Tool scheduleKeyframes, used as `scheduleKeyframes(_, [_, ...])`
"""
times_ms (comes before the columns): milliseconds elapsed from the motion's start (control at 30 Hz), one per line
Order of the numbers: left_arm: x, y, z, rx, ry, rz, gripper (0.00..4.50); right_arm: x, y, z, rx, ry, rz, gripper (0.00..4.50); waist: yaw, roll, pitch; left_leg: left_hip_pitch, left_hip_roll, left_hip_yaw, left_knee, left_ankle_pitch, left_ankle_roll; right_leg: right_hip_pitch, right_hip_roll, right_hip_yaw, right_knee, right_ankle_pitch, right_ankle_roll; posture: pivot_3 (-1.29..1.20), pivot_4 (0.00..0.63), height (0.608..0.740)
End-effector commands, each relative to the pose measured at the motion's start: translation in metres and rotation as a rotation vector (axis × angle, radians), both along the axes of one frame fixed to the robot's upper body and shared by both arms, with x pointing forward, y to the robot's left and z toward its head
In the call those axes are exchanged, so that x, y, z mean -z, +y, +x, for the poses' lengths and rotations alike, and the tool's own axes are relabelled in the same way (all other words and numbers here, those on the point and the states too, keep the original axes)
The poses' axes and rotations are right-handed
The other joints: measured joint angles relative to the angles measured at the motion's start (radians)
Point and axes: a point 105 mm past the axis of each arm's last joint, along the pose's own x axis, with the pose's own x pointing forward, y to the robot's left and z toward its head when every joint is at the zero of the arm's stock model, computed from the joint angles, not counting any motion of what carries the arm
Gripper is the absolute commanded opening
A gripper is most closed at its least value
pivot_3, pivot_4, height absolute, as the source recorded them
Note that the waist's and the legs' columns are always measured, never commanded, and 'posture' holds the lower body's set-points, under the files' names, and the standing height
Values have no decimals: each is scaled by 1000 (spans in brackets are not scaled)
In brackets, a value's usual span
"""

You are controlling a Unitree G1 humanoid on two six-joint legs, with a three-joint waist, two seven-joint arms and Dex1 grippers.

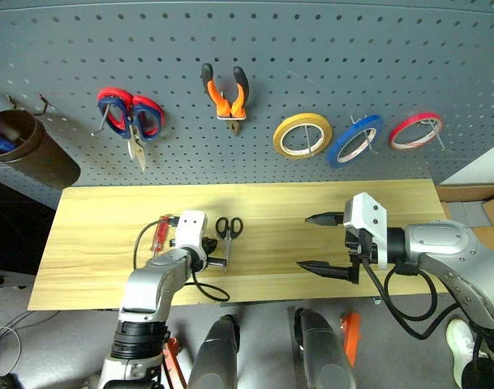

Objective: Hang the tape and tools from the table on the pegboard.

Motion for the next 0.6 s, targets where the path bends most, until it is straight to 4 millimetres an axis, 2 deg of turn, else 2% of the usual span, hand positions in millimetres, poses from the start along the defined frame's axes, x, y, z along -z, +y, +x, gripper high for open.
scheduleKeyframes(33, [-15, 9, -5, 28, -76, 20, 35, -10, -1, -1, -8, -46, 11, 4500, -3, 0, 1, -1, 0, 0, 0, 0, 0, 0, 0, 0, 0, 0, 0, -97, 396, 740])
scheduleKeyframes(267, [-34, 8, -12, 70, -171, 40, 35, -12, -4, 0, -7, -51, 8, 4500, -3, 0, 2, -4, 0, -1, -1, 0, 0, -2, -1, -1, -3, 0, 0, -86, 397, 740])
scheduleKeyframes(300, [-40, 5, -13, 80, -192, 25, 201, -12, -4, 1, -8, -52, 8, 4500, -3, 1, 2, -5, 0, -1, -1, 0, 0, -3, -1, -2, -3, 0, 0, -85, 397, 740])
scheduleKeyframes(367, [-50, -2, -12, 88, -229, 13, 649, -14, -5, 1, -7, -54, 7, 4500, -3, 1, 3, -5, 0, -1, -1, 0, 0, -3, -1, -2, -4, 0, 0, -81, 398, 740])
scheduleKeyframes(500, [-57, -8, -3, 53, -253, 76, 2011, -15, -9, 5, 2, -56, 0, 4500, -1, 0, 3, -5, 0, -1, -1, 0, 0, -3, -1, -3, -4, 0, 0, -79, 399, 740])
scheduleKeyframes(600, [-58, -22, 3, 51, -241, 77, 3072, -16, -10, 7, 2, -58, -1, 4500, 0, 0, 3, -6, 0, -1, 0, 0, 1, -2, -1, -3, -3, 0, 0, -83, 397, 740])
